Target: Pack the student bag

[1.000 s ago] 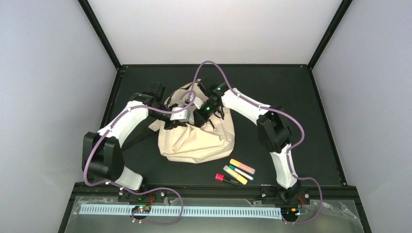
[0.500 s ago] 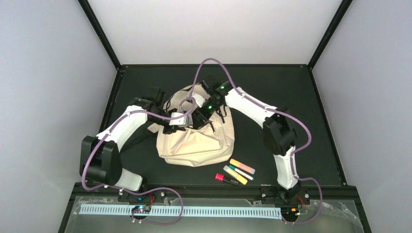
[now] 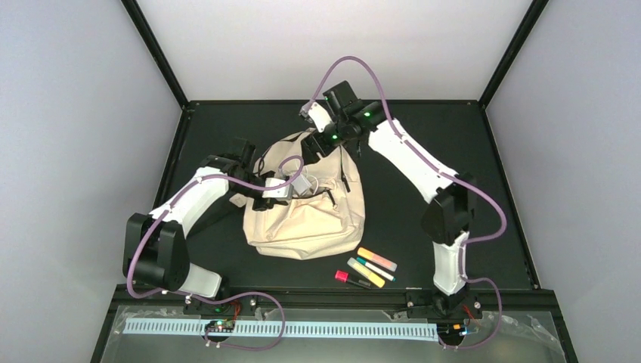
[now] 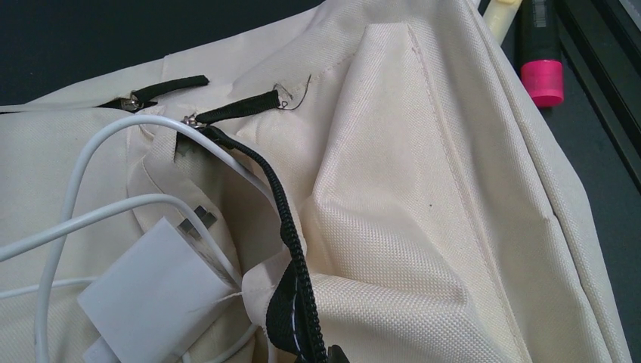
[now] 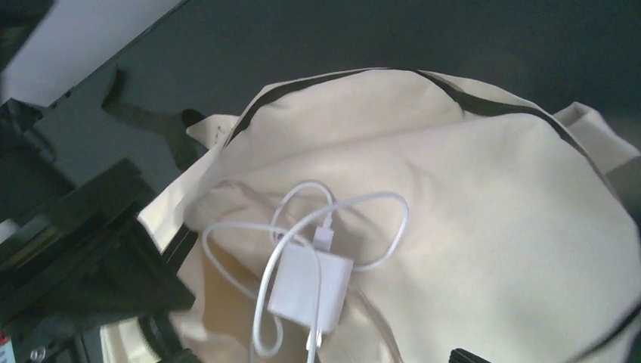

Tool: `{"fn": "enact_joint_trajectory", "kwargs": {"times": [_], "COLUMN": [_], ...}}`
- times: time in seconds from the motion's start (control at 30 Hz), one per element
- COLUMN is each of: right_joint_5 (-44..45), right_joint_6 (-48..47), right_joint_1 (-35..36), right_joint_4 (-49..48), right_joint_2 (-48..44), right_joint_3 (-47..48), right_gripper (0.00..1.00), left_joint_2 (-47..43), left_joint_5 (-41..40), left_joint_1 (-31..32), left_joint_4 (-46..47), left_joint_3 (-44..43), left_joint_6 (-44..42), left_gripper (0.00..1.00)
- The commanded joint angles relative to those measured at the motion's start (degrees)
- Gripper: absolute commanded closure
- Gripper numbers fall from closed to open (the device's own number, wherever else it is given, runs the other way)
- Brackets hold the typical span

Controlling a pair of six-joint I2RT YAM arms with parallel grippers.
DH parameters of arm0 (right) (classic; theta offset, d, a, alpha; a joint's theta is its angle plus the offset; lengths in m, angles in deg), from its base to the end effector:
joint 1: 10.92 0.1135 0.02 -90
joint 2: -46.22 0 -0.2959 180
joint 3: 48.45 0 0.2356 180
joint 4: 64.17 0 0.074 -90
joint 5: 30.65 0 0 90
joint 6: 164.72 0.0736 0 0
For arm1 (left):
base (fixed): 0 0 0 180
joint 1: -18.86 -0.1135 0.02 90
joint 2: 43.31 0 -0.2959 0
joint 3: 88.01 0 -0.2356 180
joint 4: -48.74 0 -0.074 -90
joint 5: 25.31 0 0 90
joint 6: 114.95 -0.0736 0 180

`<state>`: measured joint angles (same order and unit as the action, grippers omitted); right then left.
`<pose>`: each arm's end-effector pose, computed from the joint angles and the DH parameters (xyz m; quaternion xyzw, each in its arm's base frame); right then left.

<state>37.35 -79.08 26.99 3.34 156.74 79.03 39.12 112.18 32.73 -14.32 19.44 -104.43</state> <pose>0.3298 0.2918 0.3495 -0.3932 0.8387 0.2676 0.2654 0.2291 -0.1125 0.2481 0.6995 0.5777 -0.2611 0.3299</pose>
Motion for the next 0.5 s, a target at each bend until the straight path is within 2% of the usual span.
{"fn": "enact_joint_trajectory", "kwargs": {"times": [0.0,0.1,0.23,0.3,0.37,0.43,0.47], "right_joint_5": [-3.5,-5.6,-8.8,-12.2,-17.5,-21.6,-22.9], "right_joint_6": [6.3,11.2,13.5,13.5,13.0,11.6,10.9], "right_joint_1": [0.1,0.2,0.3,0.6,1.4,1.9,2.0], "right_joint_4": [-5.3,-9.8,-6.7,-7.0,-9.7,-10.6,-10.5], "right_joint_2": [8.2,14.3,19.4,18.6,16.3,13.9,12.5], "right_joint_3": [5.4,8.9,11.0,7.5,2.6,-1.9,-3.9], "right_gripper": [0.14,0.22,0.37,0.53,0.75,0.93,0.98], "left_joint_2": [-1.2,-1.7,-1.8,-1.6,-1.2,-1.1,-1.0], "left_joint_5": [1.9,2.4,2.4,2.3,2.1,1.8,1.5], "left_joint_1": [-0.1,-0.1,-0.1,-0.1,-0.1,-0.1,-0.1], "left_joint_4": [0.2,0.2,-0.4,-0.2,0.7,1.9,2.1], "left_joint_3": [-0.4,-0.6,-1.2,-1.7,-1.9,-2.5,-3.0], "left_joint_6": [-0.9,-0.1,0.9,1.8,3.0,5.1,6.1], "left_gripper": [0.98,0.98,0.98,0.98,0.99,0.98,0.98]}}
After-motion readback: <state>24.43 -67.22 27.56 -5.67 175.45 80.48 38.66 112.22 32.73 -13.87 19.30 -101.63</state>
